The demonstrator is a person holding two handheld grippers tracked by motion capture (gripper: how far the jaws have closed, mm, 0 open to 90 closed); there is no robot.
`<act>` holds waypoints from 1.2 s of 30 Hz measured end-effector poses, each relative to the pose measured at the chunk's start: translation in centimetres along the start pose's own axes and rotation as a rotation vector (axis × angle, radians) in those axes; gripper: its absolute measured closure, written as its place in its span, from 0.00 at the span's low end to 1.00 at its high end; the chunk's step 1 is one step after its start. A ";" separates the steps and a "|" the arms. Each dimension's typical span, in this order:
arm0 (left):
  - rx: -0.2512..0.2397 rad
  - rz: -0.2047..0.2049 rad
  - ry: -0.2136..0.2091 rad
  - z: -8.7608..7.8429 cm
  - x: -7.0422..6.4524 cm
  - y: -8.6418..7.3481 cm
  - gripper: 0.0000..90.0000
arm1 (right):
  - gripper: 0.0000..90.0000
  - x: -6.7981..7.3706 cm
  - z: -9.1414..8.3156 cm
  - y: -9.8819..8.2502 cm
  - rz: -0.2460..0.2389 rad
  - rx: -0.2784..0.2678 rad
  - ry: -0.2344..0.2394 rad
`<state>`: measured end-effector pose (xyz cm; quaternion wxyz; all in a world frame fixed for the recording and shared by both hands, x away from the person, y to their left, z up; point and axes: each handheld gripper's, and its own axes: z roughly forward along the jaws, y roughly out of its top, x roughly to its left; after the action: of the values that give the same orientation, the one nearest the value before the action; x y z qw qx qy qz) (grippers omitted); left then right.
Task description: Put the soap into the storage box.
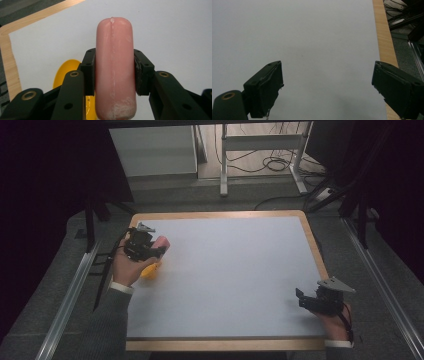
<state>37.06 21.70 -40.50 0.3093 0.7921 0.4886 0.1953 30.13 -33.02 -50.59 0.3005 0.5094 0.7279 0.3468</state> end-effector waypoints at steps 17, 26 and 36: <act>0.032 -0.044 0.045 0.7 2.3 -0.8 0.67 | 0.11 -0.1 0.0 -0.1 0.001 0.005 -0.003; 0.056 -0.070 0.059 1.4 3.4 -1.7 0.67 | 0.11 0.0 0.2 -0.1 0.001 0.010 -0.003; 0.100 -0.102 0.066 2.9 4.5 -2.9 0.67 | 0.11 0.0 0.2 -0.2 0.000 0.014 -0.003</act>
<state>38.97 25.80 -44.55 0.2625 0.7739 0.5473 0.1805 30.22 -33.00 -50.84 0.2982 0.5119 0.7299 0.3408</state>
